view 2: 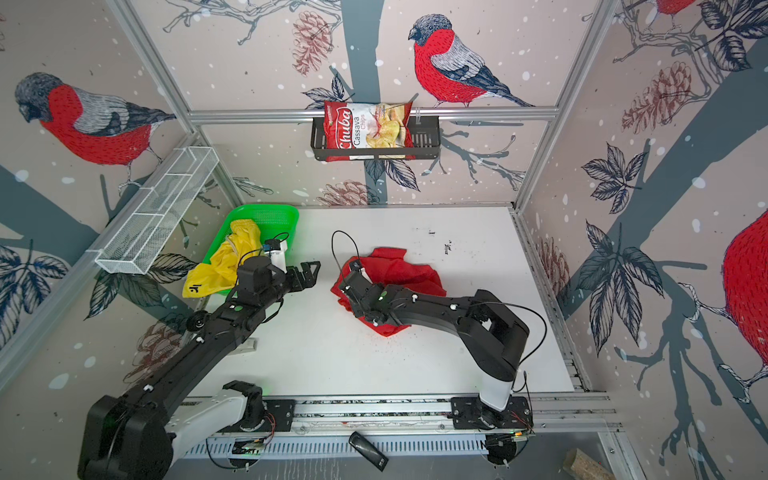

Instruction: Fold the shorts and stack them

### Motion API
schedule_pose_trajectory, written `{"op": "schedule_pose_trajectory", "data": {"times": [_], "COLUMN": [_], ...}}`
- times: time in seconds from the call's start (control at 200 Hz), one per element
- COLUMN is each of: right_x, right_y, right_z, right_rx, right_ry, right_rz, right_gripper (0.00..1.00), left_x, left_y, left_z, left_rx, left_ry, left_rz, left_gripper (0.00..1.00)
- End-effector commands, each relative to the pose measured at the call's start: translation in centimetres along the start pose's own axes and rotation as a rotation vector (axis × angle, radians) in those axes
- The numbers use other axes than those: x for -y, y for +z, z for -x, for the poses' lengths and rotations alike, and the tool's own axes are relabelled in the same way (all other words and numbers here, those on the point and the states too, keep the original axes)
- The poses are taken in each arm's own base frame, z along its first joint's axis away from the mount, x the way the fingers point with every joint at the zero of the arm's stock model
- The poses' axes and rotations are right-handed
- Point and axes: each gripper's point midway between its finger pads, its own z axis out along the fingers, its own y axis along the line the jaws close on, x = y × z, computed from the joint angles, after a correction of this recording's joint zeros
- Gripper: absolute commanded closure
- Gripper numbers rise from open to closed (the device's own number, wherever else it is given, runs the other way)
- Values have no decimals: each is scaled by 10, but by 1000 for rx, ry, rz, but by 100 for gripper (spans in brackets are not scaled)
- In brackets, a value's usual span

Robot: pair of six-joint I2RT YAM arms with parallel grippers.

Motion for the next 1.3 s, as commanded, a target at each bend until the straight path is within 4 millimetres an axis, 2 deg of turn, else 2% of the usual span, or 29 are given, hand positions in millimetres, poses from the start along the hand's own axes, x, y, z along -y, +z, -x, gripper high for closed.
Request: {"op": "schedule_pose_trajectory", "data": {"times": [0.0,0.075,0.2,0.29,0.36,0.44,0.525,0.57,0.625,0.63,0.67,0.73,0.79,0.855,0.896,0.936,1.026,1.131,1.201,1.296], "right_x": [-15,-24,-43,-36,-18,20,76,113,159,168,197,219,224,216,204,185,130,71,36,4], "right_y": [-37,-73,-147,-187,-203,-193,-156,-130,-105,-101,-91,-87,-92,-98,-102,-104,-98,-74,-48,-14], "right_z": [53,90,146,174,184,183,162,139,106,100,78,55,48,54,61,69,85,91,85,75], "right_rx": [162,261,442,547,581,559,470,401,312,298,238,165,131,139,159,180,221,204,147,33], "right_ry": [-2,-12,-67,-46,2,99,226,308,384,395,419,406,383,351,315,269,175,72,-8,-57], "right_rz": [128,231,428,509,568,550,422,315,150,115,-7,-141,-199,-219,-217,-204,-97,11,63,125], "right_gripper": [91,93,93,93,94,94,90,76,53,50,45,38,26,26,25,25,25,25,24,22], "left_x": [1,-4,-18,-21,-20,-18,-15,-14,-12,-12,-11,-9,-10,-12,-13,-13,-14,-18,-21,-27], "left_y": [-10,-24,-49,-63,-71,-73,-65,-59,-50,-49,-43,-33,-25,-18,-15,-12,-6,-3,-2,-2], "left_z": [17,29,53,66,73,74,67,61,51,50,42,28,13,3,-4,-9,-20,-28,-31,-33], "left_rx": [76,117,165,195,224,237,215,191,156,153,130,93,62,41,27,14,-11,-25,-26,-23], "left_ry": [12,16,19,50,60,62,57,51,35,32,21,4,-21,-37,-46,-49,-56,-74,-80,-81], "left_rz": [13,69,218,268,281,268,235,213,183,181,156,115,91,74,67,57,39,46,55,81], "left_gripper": [3,2,3,2,2,2,3,2,2,2,3,3,3,2,2,2,2,2,2,2]}}
